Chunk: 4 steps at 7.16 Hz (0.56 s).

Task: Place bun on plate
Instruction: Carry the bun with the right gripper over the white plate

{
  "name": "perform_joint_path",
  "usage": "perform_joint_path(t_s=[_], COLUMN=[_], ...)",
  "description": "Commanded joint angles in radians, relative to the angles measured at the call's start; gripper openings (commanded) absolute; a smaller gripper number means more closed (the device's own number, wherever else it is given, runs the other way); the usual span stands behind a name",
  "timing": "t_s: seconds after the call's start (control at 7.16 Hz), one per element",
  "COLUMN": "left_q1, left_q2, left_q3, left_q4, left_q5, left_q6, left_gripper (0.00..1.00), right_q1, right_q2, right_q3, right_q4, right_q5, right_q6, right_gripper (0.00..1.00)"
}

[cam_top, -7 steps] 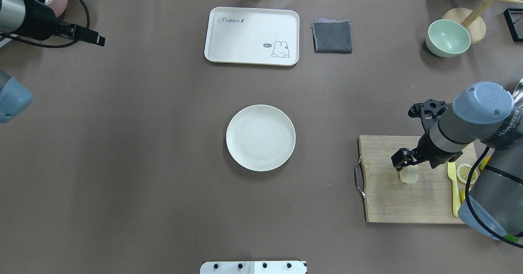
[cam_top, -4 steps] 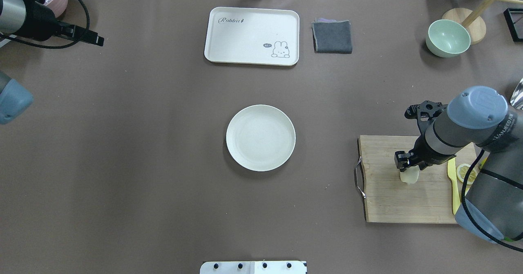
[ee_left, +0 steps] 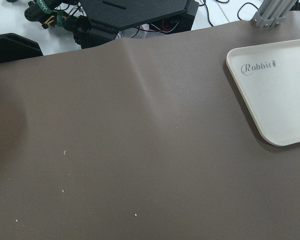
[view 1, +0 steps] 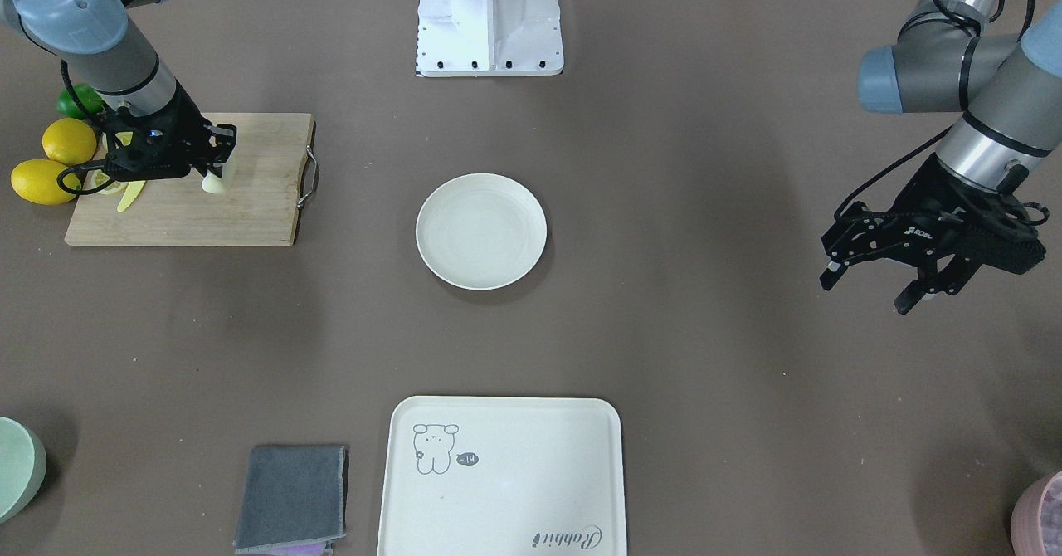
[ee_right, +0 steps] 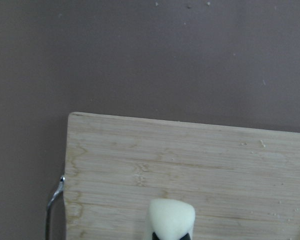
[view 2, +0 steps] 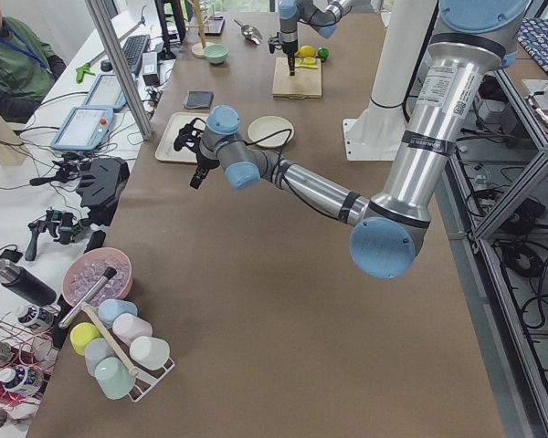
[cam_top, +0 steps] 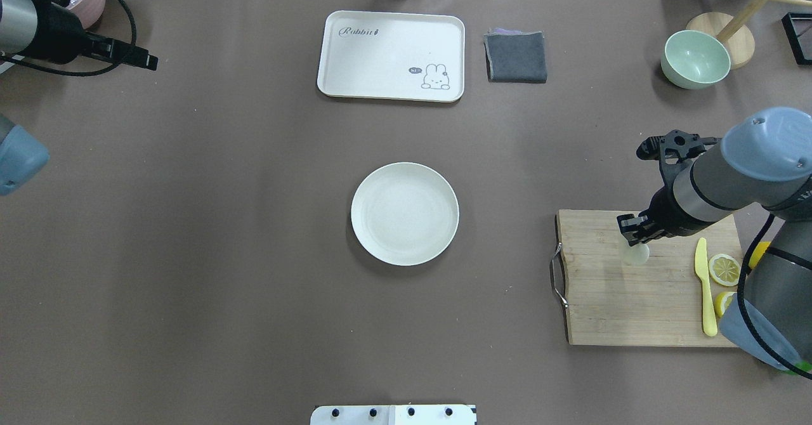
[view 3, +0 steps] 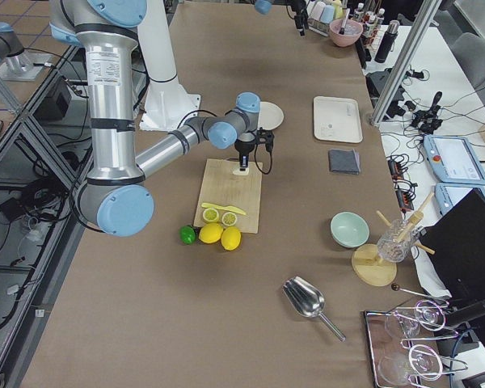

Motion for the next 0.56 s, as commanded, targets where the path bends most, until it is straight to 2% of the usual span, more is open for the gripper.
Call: perform_joint_path(t_s=[0.0,0.28,0.42], left_q1=[0.004,0.006,0.009], left_q2=[0.0,-0.003,0.0], left_q3=[0.004,0.003,-0.005], left_q4=[0.006,0.005,0.005], left_q5=[-0.007,-0.012,-0.012], left_q6=[-0.002,-0.003,-0.003], left_gripper=[0.98,0.98,0.98], right_q1=[0.026,0.015,-0.017], right_q2=[0.139,0.317,0.364], right_q3=[0.005,-0.054,-0.07], right_q4=[-0.006,-0.005,0.002], right_q5=[-0.004,-0.022,-0.03], right_q6=[0.01,0.081,0.09], right_gripper=[0.0,0.0,0.0])
